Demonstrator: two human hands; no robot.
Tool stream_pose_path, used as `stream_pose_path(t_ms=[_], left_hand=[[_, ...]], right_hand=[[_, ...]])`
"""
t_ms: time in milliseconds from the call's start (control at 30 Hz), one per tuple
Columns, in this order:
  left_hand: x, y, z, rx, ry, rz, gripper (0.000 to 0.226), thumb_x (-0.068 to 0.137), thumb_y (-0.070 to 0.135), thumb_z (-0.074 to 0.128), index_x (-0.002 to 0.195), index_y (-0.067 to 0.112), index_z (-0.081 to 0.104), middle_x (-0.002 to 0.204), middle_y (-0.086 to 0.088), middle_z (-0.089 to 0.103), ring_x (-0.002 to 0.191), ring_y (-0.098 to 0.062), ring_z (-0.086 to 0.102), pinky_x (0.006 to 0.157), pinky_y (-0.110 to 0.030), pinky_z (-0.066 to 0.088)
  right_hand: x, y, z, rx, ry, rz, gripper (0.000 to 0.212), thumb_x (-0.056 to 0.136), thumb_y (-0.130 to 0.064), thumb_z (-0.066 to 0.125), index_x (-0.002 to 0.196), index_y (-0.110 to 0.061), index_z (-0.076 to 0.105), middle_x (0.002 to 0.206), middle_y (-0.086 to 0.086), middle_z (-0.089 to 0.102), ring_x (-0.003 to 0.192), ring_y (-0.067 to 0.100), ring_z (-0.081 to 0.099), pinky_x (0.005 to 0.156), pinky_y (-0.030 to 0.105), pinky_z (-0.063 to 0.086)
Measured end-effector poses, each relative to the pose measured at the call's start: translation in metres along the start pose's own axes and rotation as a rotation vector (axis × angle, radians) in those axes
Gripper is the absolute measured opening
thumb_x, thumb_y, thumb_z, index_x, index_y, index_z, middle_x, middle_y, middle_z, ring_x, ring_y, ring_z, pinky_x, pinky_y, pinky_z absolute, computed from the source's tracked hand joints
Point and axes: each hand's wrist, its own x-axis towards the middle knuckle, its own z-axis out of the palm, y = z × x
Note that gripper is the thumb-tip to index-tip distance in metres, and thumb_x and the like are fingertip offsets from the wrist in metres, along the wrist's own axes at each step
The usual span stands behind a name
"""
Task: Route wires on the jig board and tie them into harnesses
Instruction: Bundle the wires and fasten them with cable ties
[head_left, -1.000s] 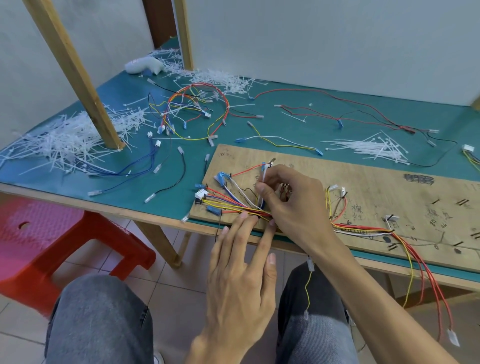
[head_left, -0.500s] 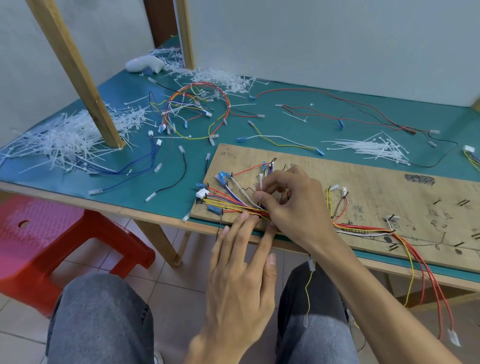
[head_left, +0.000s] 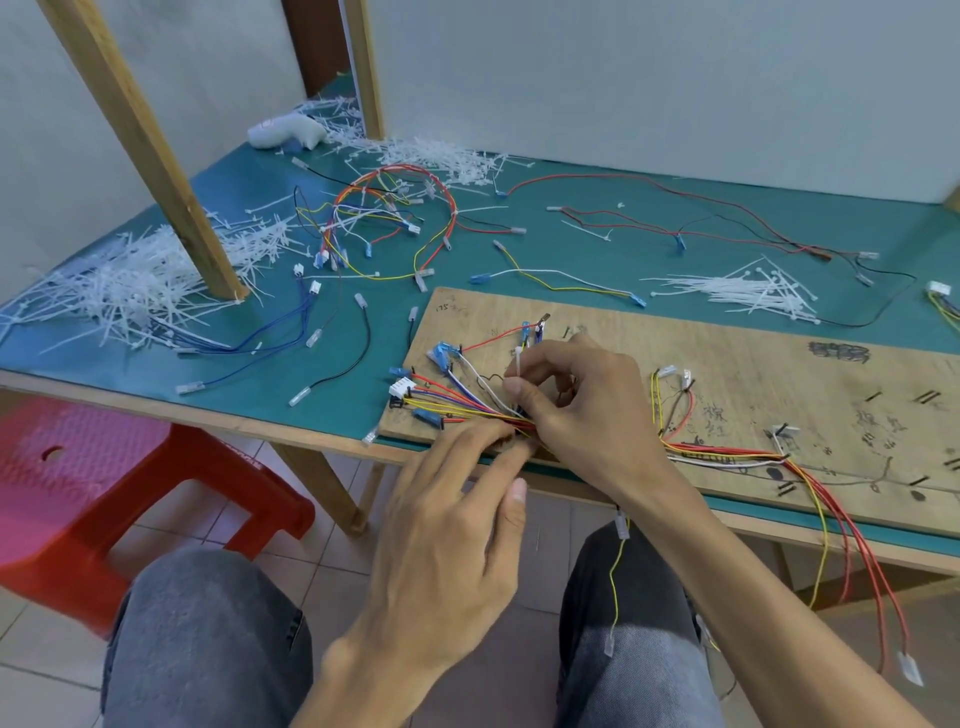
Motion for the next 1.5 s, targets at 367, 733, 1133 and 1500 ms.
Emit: stream_pose_path(t_ms=[367,733,1133,1500], left_hand=[[0.051,-0.040,-0.028,-0.100,-0.162,0.215,0.028,0.088,0.006,0.083,0.113,0.018,0.078,0.105,0.010,0.071,0.105,-0.009,0.060,0.090,-0.033,0.054],[0.053,-0.033,-0.010,-0.135,-0.005,0.055,0.009,0.098,0.020,0.071,0.090,0.024,0.071,0.090,0.017,0.062,0.090,-0.013,0.054,0.073,-0.039,0.051],[0.067,-0.007,0.001,-0.308,0.189,-0.331,0.044,0.097,0.028,0.073,0.097,0.029,0.028,0.088,0.015,0.075,0.084,-0.011,0.068,0.079,-0.046,0.052],[0.070,-0.001,-0.004,-0.235,0.185,-0.319,0.046,0.093,0.035,0.066,0.091,0.034,0.020,0.089,0.014,0.075,0.090,-0.016,0.072,0.078,-0.051,0.054]], right_hand=[[0.002,0.001,-0.001,0.085,-0.017,0.019,0.005,0.091,-0.020,0.079,0.088,-0.025,0.079,0.074,-0.010,0.072,0.071,0.007,0.052,0.067,0.025,0.041],[0.001,0.008,-0.005,0.233,0.011,0.036,0.009,0.086,-0.022,0.087,0.094,-0.025,0.086,0.075,-0.026,0.072,0.056,0.003,0.047,0.056,0.014,0.036],[0.000,0.009,-0.005,0.311,0.011,0.077,0.025,0.080,-0.022,0.093,0.103,-0.027,0.083,0.081,-0.015,0.079,0.065,-0.002,0.059,0.063,0.013,0.041],[-0.002,0.008,-0.003,0.335,-0.016,0.032,0.025,0.080,-0.017,0.092,0.092,-0.022,0.070,0.079,-0.019,0.078,0.068,0.012,0.069,0.064,0.012,0.045]])
